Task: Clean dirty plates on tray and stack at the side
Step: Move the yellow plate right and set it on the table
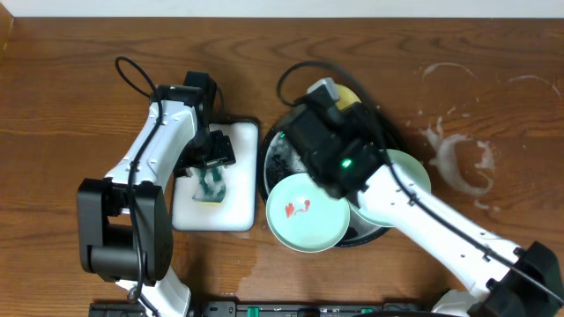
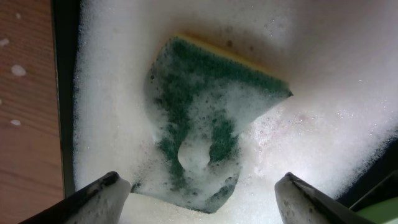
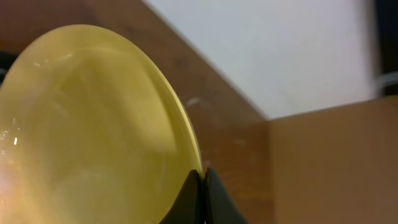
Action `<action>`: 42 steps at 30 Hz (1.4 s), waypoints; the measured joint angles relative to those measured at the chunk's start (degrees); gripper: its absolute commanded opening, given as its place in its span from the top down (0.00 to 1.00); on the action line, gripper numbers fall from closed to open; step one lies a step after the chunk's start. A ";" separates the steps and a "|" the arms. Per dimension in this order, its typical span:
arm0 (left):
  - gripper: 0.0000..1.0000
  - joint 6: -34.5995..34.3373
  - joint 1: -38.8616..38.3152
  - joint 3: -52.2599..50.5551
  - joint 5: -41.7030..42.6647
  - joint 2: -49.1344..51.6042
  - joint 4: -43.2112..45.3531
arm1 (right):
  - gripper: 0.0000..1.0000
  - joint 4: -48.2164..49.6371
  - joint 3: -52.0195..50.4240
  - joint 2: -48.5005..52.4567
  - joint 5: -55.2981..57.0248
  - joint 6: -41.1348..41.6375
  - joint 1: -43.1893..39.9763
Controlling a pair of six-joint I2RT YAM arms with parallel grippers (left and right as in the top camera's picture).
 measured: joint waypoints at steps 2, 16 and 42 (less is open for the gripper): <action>0.18 0.00 0.00 0.00 0.02 0.00 -0.02 | 0.99 -1.70 0.02 0.00 -8.61 3.54 -3.28; 0.18 0.00 0.00 0.00 0.04 0.00 0.02 | 0.99 -8.11 0.09 -3.96 -64.92 16.72 -52.57; 0.18 0.00 0.00 0.00 0.00 0.00 0.04 | 0.46 -7.41 0.09 14.97 -67.08 16.31 -84.98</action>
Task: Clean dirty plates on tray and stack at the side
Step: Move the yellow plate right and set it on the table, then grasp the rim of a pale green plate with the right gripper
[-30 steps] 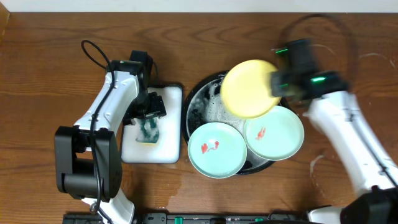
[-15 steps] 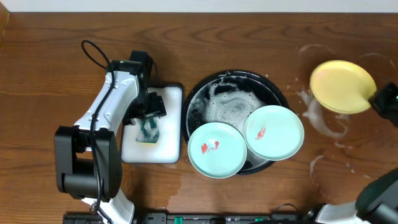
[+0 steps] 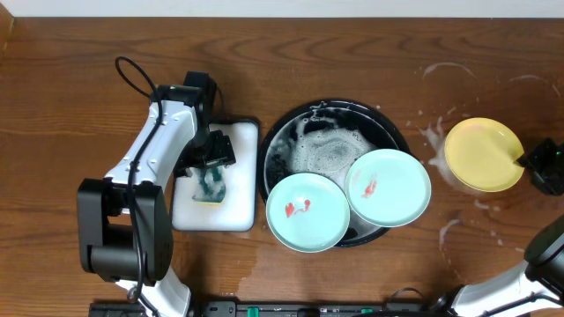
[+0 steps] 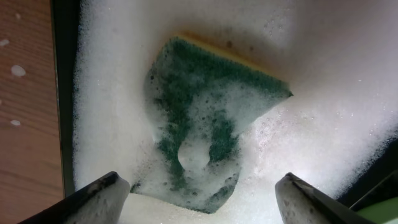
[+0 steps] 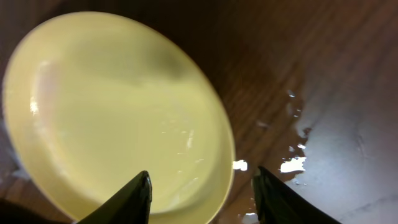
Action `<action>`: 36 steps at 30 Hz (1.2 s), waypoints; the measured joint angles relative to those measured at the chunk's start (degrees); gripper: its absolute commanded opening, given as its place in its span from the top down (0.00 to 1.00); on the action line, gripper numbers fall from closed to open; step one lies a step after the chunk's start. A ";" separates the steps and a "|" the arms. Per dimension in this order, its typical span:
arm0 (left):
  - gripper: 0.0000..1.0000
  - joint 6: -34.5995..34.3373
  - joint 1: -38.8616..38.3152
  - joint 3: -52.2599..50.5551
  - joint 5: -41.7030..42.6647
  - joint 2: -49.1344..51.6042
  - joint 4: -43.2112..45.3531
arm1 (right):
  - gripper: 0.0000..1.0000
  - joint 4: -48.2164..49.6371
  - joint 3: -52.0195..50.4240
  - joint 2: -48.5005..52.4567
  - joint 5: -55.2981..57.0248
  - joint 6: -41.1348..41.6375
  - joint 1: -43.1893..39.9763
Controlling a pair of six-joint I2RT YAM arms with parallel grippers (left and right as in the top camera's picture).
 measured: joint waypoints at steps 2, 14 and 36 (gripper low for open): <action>0.18 0.00 0.00 0.00 0.00 0.00 0.00 | 0.43 0.48 -0.02 -1.05 -2.80 -1.07 0.02; 0.18 0.00 0.00 0.00 0.00 0.00 0.00 | 0.42 -16.39 0.20 -24.09 -7.98 -5.27 18.91; 0.18 0.00 0.00 0.00 0.02 0.00 0.00 | 0.99 8.85 -30.03 -23.21 7.17 5.46 35.19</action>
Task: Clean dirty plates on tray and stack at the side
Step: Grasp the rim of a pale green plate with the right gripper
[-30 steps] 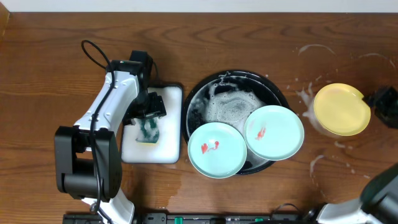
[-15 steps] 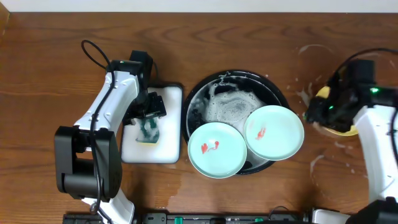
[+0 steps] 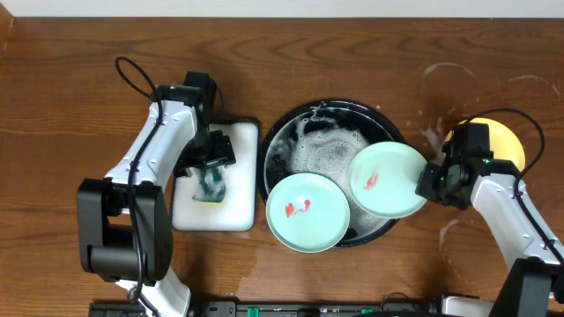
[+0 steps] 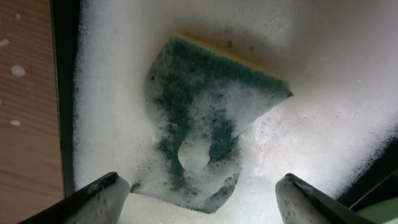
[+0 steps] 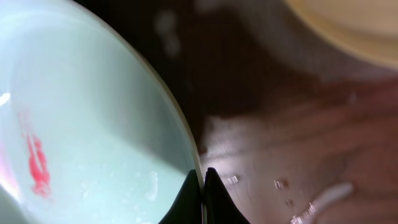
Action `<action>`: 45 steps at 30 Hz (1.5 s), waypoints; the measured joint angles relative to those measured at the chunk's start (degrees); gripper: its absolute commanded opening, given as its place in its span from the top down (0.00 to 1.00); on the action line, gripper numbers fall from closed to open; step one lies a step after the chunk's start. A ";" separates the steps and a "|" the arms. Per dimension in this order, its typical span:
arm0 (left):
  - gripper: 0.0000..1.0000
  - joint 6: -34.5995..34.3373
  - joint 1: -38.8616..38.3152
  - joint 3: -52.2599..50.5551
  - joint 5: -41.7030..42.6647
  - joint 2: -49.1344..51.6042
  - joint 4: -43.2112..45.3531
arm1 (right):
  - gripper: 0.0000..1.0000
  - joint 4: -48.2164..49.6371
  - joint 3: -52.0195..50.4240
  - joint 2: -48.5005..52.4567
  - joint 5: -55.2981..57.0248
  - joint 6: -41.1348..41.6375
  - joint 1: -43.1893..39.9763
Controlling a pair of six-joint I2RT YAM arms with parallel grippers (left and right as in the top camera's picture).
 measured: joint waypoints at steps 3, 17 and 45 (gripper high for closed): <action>0.18 0.00 0.00 0.00 0.00 0.00 0.00 | 0.99 3.85 0.09 0.00 -1.84 -0.24 0.00; 0.18 0.00 0.00 0.00 0.00 0.00 -0.02 | 0.99 23.98 1.09 4.96 -7.76 5.16 10.54; 0.18 0.00 0.00 0.00 0.00 0.00 0.02 | 0.67 0.57 23.58 20.57 -3.76 -13.00 11.67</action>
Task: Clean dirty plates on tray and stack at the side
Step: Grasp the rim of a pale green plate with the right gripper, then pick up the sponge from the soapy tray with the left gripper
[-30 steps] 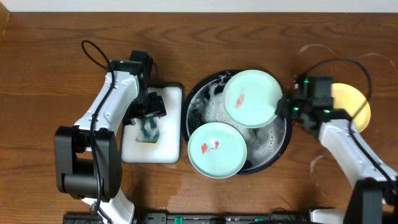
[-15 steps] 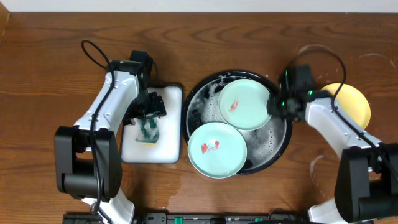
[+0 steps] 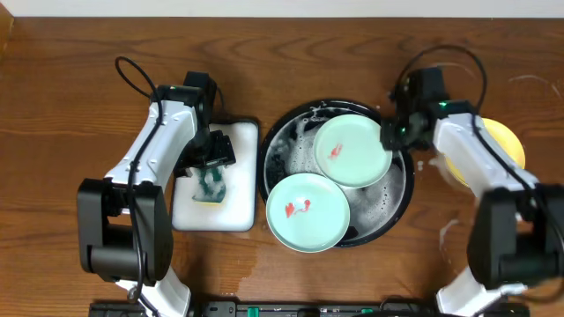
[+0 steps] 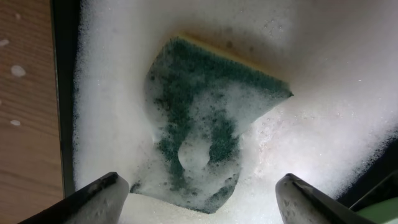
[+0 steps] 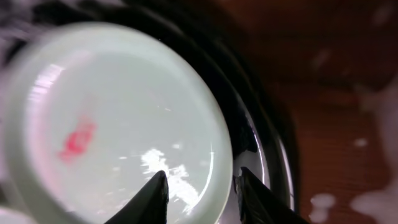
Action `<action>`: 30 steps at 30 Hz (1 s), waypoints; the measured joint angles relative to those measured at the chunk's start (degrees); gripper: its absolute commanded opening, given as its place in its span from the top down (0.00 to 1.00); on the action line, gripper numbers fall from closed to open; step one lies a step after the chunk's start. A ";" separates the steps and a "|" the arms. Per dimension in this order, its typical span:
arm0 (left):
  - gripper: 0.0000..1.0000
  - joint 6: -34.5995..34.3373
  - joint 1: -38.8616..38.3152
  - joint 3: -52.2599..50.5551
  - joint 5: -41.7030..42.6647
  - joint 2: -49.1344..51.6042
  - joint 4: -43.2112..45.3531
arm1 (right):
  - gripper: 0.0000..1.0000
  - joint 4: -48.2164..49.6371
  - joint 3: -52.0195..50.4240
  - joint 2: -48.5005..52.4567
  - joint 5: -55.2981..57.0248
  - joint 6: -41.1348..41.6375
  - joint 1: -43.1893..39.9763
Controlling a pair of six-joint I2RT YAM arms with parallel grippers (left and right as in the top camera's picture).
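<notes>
A pale green plate [image 3: 352, 151] with a red smear lies at the back of the round black tray [image 3: 405, 189]. My right gripper [image 3: 388, 136] is open at its right edge. In the right wrist view the plate [image 5: 112, 118] has its rim between the parted fingers of the gripper [image 5: 202, 199]. A second smeared green plate [image 3: 308, 211] rests on the tray's front. The yellow plate [image 3: 509, 141] lies on the table at the right, partly behind my right arm. My left gripper [image 4: 202, 199] hangs open above the green sponge [image 4: 199, 118].
The white soap tray [image 3: 238, 211], full of foam, stands left of the black tray, and the sponge [image 3: 211, 185] lies in it. Foam covers the black tray's back left. Wet foam streaks [image 3: 454, 229] mark the wood on the right.
My right gripper was shut on the rim of the right green plate at the tray's right edge. That plate now lies further back in the tray and the gripper is open. The left arm is unchanged.
At first my right gripper held the yellow plate over the black tray. Then the yellow plate lay on the table at the far right, released. Then the gripper was shut on a green plate's rim. Now that plate lies further back, released. The left gripper stayed open over the sponge.
</notes>
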 measured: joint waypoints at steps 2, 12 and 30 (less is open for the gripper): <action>0.18 0.00 0.00 0.00 0.00 0.00 0.00 | 0.69 -0.35 -0.39 3.54 0.04 0.15 0.00; 0.18 -0.44 0.00 -0.02 0.20 0.00 1.36 | 0.99 -0.61 0.20 6.40 0.83 2.36 -0.31; 0.78 0.13 -0.11 -14.53 -3.39 -0.42 21.90 | 0.99 -1.33 0.33 6.43 0.81 2.56 -0.31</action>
